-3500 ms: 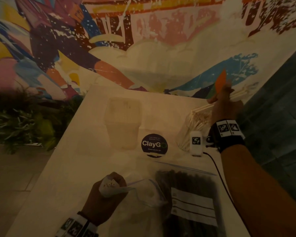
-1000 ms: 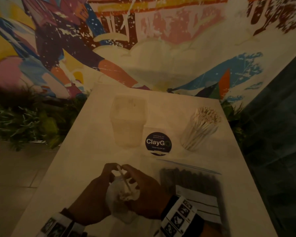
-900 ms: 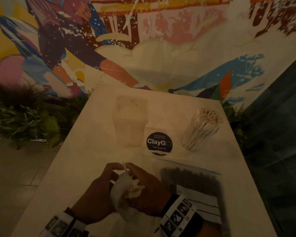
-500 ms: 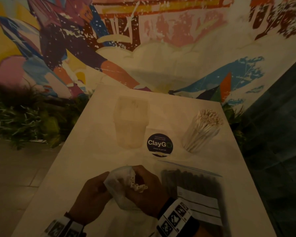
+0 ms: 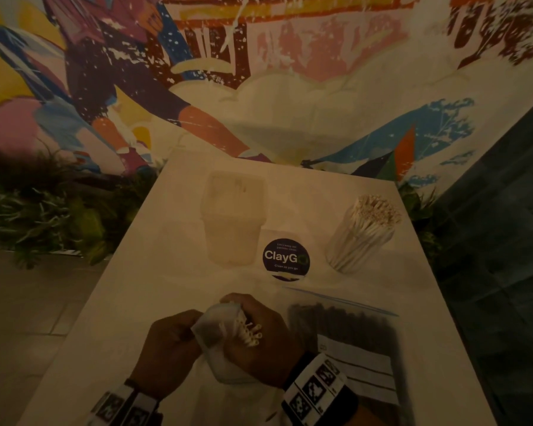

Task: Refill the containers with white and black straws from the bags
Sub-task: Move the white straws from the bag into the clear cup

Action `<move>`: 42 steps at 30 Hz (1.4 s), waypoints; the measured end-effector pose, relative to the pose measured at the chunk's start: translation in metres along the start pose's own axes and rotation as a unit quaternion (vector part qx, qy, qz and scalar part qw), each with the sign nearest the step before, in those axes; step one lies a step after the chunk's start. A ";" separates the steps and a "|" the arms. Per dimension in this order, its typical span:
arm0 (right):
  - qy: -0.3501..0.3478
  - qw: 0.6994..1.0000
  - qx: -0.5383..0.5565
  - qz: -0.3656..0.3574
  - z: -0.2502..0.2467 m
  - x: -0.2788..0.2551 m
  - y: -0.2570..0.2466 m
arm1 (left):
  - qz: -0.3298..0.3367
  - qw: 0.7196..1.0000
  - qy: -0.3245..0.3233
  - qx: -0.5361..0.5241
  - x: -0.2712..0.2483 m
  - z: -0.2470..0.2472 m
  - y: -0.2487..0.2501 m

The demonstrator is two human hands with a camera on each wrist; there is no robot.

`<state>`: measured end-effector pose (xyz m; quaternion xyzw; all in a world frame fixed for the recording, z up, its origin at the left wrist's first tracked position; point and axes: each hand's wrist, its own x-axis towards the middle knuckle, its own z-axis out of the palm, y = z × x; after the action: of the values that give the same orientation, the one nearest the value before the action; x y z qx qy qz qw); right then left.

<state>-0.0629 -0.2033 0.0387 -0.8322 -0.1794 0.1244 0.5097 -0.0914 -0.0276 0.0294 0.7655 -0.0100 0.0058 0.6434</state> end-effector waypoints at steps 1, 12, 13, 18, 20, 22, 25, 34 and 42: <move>0.001 1.000 -0.003 -0.006 0.001 0.000 0.000 | -0.001 1.000 0.013 0.009 0.000 0.001 0.001; 0.140 0.983 -0.114 0.025 0.007 -0.001 0.002 | -0.007 0.995 0.094 -0.021 0.000 -0.008 0.000; 0.159 0.981 -0.105 0.041 0.003 0.000 0.002 | -0.032 0.992 0.117 -0.043 0.000 -0.010 0.003; 0.097 0.993 -0.008 0.073 -0.023 -0.002 -0.015 | -0.052 0.989 0.100 -0.099 -0.003 -0.019 -0.001; 0.101 0.993 -0.003 0.069 -0.025 -0.003 -0.016 | -0.089 0.991 0.027 -0.100 -0.005 -0.019 -0.005; 0.090 0.993 -0.042 0.069 -0.018 -0.003 -0.015 | -0.125 0.988 -0.043 -0.074 -0.008 -0.016 -0.014; 0.104 0.988 -0.104 0.038 -0.005 -0.002 -0.001 | -0.153 0.981 -0.118 0.016 -0.010 -0.011 -0.025; 0.031 0.999 -0.008 0.022 0.020 -0.003 0.011 | -0.043 0.989 -0.087 0.109 -0.007 0.005 -0.016; 0.124 0.990 0.071 0.000 0.024 -0.001 0.003 | 0.032 0.986 -0.034 0.160 -0.002 0.005 -0.001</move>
<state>-0.0721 -0.1858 0.0253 -0.8028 -0.1058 0.0325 0.5859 -0.0929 -0.0326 0.0273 0.8576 -0.0552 0.0014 0.5114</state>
